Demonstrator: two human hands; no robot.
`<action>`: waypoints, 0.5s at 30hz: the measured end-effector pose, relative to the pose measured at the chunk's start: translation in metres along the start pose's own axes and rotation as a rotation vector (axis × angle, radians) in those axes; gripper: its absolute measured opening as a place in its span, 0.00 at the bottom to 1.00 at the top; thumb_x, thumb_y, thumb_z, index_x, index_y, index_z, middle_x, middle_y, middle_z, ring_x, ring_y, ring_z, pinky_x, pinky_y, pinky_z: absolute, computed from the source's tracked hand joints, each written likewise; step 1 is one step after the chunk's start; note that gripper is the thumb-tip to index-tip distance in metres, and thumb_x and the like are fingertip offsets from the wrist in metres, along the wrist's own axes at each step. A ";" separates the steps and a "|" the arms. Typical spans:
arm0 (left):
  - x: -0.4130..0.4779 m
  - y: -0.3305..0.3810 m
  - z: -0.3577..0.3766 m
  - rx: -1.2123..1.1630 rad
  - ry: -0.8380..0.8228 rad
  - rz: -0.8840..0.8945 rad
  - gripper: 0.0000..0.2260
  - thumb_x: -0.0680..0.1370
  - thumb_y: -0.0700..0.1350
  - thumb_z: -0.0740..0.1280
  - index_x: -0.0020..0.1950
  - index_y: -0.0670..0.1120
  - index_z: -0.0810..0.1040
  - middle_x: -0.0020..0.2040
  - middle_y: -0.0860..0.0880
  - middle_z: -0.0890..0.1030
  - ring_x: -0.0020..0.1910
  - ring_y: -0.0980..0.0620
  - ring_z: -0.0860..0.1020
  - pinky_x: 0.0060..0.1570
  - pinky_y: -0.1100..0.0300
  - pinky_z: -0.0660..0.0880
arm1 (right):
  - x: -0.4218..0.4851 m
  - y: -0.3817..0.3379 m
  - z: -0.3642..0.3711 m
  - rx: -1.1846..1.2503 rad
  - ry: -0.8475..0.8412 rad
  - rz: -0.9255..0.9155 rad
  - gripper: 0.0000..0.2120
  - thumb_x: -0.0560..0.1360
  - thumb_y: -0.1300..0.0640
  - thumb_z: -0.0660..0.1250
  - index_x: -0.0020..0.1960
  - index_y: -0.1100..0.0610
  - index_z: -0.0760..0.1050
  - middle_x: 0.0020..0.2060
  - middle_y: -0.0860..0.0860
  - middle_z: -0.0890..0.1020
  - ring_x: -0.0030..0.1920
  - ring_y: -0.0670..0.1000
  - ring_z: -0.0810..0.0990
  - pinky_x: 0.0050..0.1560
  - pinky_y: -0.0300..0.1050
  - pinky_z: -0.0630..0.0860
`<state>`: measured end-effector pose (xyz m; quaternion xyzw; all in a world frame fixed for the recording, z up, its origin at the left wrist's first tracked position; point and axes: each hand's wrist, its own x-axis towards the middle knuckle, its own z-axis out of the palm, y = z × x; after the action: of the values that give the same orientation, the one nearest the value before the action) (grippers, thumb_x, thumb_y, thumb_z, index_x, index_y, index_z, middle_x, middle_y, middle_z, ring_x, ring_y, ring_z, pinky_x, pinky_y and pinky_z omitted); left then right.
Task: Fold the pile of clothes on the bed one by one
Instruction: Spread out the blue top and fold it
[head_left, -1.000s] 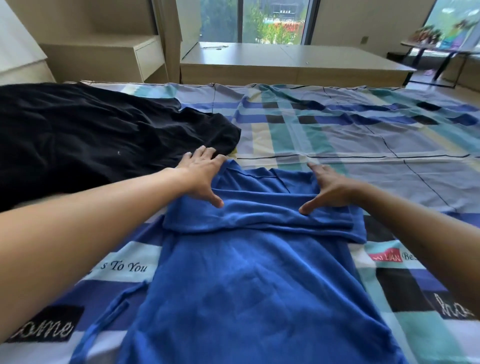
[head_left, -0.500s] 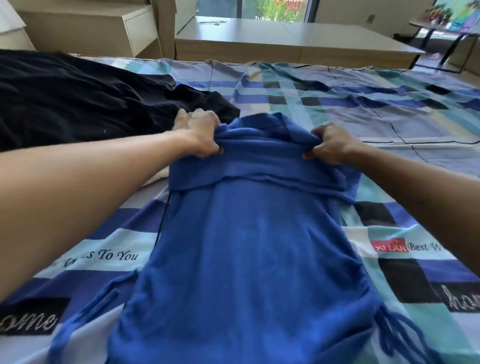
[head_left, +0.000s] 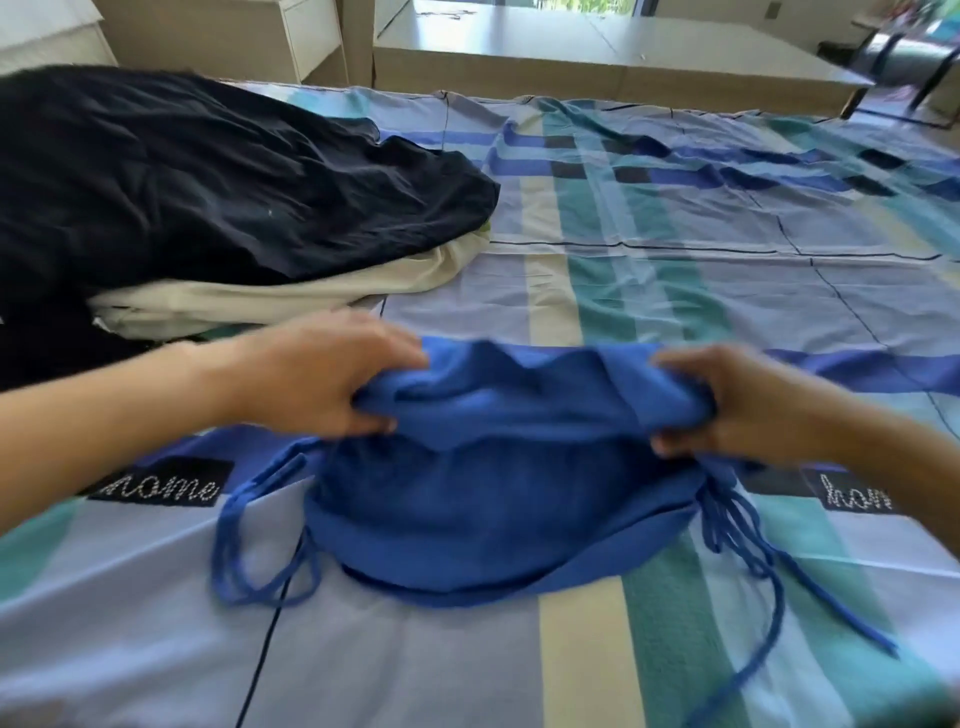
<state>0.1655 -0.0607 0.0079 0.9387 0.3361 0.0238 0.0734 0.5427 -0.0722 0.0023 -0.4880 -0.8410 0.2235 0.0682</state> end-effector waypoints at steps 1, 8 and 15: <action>-0.013 0.010 0.007 -0.005 -0.142 -0.025 0.15 0.68 0.53 0.74 0.42 0.54 0.68 0.41 0.58 0.72 0.40 0.61 0.70 0.41 0.61 0.66 | -0.012 -0.004 0.006 -0.089 -0.192 0.050 0.19 0.58 0.42 0.78 0.43 0.39 0.73 0.39 0.37 0.77 0.37 0.38 0.75 0.41 0.40 0.73; -0.039 0.042 0.009 -0.270 -0.714 -0.304 0.12 0.73 0.57 0.73 0.41 0.50 0.78 0.36 0.55 0.80 0.33 0.60 0.75 0.34 0.70 0.68 | -0.027 -0.016 -0.005 0.013 -0.404 0.170 0.23 0.68 0.35 0.73 0.37 0.56 0.77 0.29 0.49 0.75 0.32 0.45 0.71 0.35 0.51 0.71; 0.017 -0.028 0.041 -0.133 0.096 -0.638 0.12 0.78 0.57 0.65 0.57 0.54 0.79 0.55 0.50 0.78 0.57 0.45 0.77 0.58 0.53 0.72 | 0.029 0.055 0.010 0.264 0.362 0.371 0.10 0.76 0.45 0.71 0.51 0.50 0.77 0.46 0.54 0.82 0.45 0.53 0.80 0.47 0.49 0.76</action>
<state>0.1647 -0.0336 -0.0366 0.7771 0.6138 0.0658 0.1224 0.5679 -0.0271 -0.0336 -0.6523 -0.6752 0.2488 0.2381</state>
